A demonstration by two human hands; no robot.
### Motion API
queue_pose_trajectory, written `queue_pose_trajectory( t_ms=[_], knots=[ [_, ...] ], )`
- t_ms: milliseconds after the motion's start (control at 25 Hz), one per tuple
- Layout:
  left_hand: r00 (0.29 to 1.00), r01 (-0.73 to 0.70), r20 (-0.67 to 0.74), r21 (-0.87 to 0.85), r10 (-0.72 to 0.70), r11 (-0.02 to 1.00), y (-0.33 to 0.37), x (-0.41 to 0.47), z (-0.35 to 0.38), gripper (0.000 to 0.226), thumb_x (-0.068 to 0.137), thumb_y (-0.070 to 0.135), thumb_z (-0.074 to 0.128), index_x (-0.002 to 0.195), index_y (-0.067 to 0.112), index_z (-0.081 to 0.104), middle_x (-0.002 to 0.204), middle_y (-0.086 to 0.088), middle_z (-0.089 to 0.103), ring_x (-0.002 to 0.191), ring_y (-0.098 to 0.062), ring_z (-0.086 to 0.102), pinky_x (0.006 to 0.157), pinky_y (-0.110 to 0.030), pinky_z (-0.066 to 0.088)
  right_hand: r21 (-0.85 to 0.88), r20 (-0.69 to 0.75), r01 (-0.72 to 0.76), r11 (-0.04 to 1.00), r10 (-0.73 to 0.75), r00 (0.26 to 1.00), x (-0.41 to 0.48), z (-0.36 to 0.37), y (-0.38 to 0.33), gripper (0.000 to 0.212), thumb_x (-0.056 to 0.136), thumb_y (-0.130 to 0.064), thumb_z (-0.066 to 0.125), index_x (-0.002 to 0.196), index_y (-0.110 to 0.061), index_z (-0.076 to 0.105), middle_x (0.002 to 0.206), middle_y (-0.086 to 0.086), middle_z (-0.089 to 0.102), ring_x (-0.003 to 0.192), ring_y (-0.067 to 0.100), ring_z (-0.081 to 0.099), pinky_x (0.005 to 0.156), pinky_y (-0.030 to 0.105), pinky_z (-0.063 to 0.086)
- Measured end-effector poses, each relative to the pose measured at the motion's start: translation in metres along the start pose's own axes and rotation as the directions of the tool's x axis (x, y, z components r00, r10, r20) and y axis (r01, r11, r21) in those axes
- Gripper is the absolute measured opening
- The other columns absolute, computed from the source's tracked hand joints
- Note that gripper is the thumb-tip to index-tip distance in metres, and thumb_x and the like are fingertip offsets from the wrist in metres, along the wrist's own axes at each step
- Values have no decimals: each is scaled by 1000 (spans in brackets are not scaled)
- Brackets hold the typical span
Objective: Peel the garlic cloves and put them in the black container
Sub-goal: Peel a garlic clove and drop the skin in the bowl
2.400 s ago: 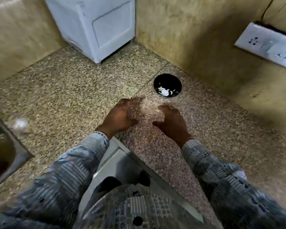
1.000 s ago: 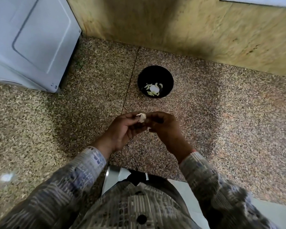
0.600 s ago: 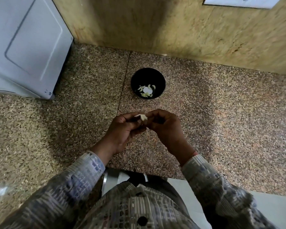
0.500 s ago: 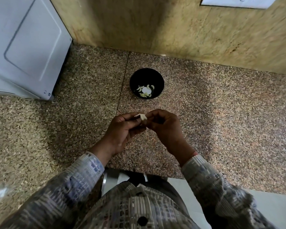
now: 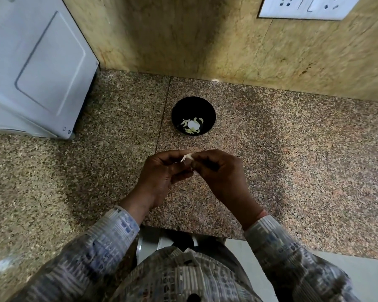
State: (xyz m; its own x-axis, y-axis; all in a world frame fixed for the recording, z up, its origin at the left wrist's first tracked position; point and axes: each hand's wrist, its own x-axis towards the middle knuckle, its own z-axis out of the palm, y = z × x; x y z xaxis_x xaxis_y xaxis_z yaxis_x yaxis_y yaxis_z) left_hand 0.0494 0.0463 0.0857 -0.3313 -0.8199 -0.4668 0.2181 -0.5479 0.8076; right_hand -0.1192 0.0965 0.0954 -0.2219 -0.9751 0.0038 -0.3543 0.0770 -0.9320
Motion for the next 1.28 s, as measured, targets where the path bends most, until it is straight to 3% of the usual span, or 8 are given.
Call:
queue_pose_trajectory(
  t_ms=[200,400,560,680,840,1080,1160,1280],
  knots=[
    [1000,13,20,50,-14,999,8,-1,-3,25,76,6,77,101,9,81,100,-22,77,83,-29,75,73,-37,64,33,79,-70,997,68,995,3,-6,-7,10,85,-20,84,95,-20,81,90,-11,78,83,6,74,75,27,62],
    [999,-19,-40,43,20,999,12,-2,0,23,74,10,78,97,8,81,90,-21,77,76,-28,74,69,-38,64,-47,38,-33,998,35,999,5,6,-11,6,90,-18,79,89,-20,73,77,-9,70,66,3,64,57,16,49],
    [993,-54,-105,59,60,997,10,-5,8,24,77,9,78,101,7,78,92,-19,78,78,-26,76,69,-35,63,-76,-54,-4,997,0,999,0,19,-6,7,93,-18,75,91,-21,69,82,-6,67,72,9,64,61,28,53],
    [982,-84,-163,74,95,994,6,-8,12,18,86,-1,74,101,9,78,94,-18,78,82,-28,77,71,-35,64,-73,-133,17,997,-27,991,-4,27,-3,7,94,-16,74,94,-20,69,85,-7,67,76,9,64,64,29,54],
    [970,-122,-208,46,129,991,-1,-11,16,16,89,0,73,99,11,79,95,-16,79,87,-29,77,73,-33,63,2,-142,-15,1000,15,990,-7,33,3,9,95,-13,71,97,-21,68,86,-6,70,78,13,69,66,39,58],
    [986,18,-156,-195,-50,981,-10,-14,11,20,84,6,73,103,3,75,97,-14,78,90,-25,75,73,-32,61,186,-58,-155,970,169,984,-8,33,8,10,94,-10,71,93,-19,68,80,-3,69,70,9,62,63,30,52],
    [992,26,-119,-173,-47,985,-10,-14,7,24,79,11,74,102,4,76,98,-14,77,90,-25,75,73,-32,61,198,0,-176,964,179,984,-8,28,9,9,95,-11,72,96,-20,68,82,-1,71,73,14,65,63,36,55],
    [997,-29,-75,-9,29,1000,-3,-10,4,27,78,12,77,104,4,75,102,-17,78,95,-32,76,77,-39,63,293,108,-159,943,133,985,-9,21,11,20,98,-11,69,116,-18,69,102,6,72,95,25,72,82,47,63]
  ],
)
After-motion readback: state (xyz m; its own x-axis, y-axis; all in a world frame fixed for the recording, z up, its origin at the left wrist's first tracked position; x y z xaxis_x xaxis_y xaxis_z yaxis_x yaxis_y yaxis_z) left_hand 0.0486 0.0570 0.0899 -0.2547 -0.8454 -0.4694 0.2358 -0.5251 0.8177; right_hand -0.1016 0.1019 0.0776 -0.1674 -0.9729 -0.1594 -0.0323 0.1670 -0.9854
